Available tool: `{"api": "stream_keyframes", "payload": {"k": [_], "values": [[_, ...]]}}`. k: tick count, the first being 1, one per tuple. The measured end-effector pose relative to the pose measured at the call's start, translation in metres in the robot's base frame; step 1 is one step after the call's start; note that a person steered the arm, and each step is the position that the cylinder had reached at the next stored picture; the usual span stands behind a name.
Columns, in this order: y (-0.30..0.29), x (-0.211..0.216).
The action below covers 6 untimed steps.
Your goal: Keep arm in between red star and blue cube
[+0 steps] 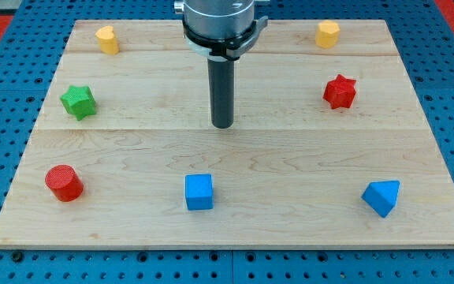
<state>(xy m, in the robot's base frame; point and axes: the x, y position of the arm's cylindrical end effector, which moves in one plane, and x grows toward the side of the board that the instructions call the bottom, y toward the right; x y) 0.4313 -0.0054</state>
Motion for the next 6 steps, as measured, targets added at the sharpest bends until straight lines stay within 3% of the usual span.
{"api": "stream_keyframes", "payload": {"k": [1,4,6], "values": [[0.050,0.000],[0.064,0.000],[0.163,0.026]]}}
